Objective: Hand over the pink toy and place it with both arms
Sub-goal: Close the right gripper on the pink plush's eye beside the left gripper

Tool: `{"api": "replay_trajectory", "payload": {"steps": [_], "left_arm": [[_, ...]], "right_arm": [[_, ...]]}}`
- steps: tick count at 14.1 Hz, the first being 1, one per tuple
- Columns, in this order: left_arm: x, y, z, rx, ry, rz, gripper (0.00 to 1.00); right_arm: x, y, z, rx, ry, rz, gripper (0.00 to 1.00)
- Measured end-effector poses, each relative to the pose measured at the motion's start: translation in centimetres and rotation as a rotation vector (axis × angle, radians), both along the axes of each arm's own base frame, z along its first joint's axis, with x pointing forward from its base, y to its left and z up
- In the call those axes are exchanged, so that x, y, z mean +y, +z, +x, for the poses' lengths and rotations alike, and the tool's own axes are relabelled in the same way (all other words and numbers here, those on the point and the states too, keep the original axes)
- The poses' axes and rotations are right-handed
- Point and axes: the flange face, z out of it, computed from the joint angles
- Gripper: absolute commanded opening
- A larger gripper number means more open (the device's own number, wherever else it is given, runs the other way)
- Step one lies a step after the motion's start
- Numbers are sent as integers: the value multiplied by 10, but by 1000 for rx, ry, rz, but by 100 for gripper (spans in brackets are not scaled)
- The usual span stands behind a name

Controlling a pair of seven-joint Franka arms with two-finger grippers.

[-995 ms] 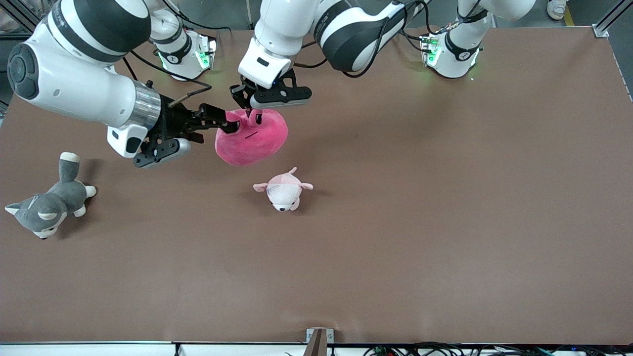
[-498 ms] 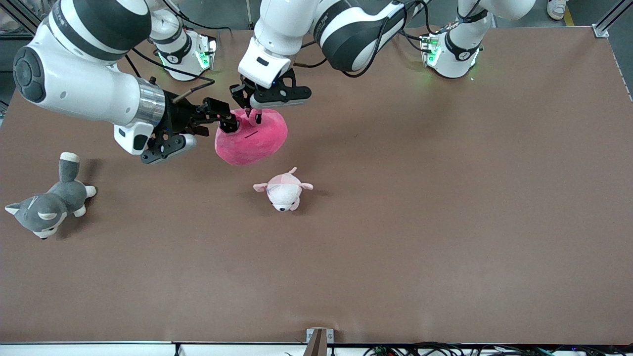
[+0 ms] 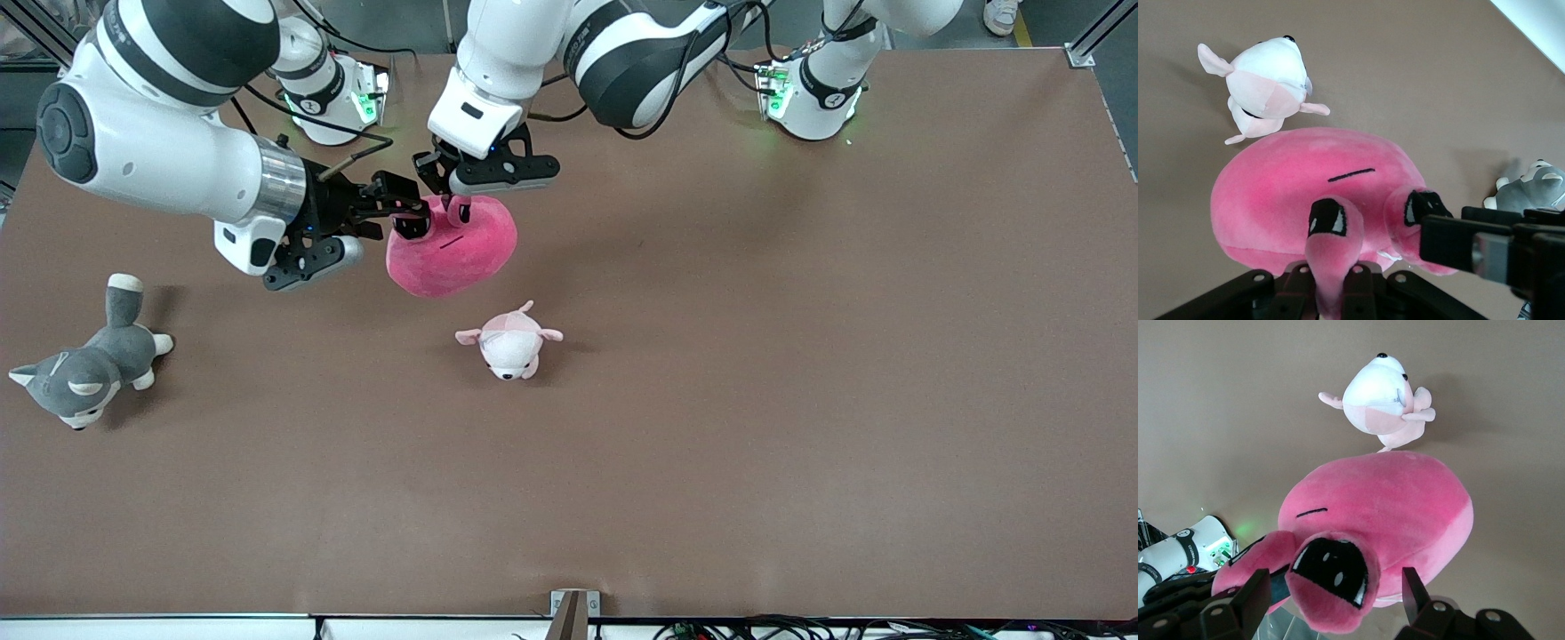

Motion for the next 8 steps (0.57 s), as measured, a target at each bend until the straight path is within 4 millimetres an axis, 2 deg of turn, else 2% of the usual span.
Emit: {"api": "replay_trajectory", "payload": {"steps": [8], "left_arm": [[0,0,-1,1,-1,0,0]], "right_arm": [[6,-2,-3,5,12,-2,83]]}}
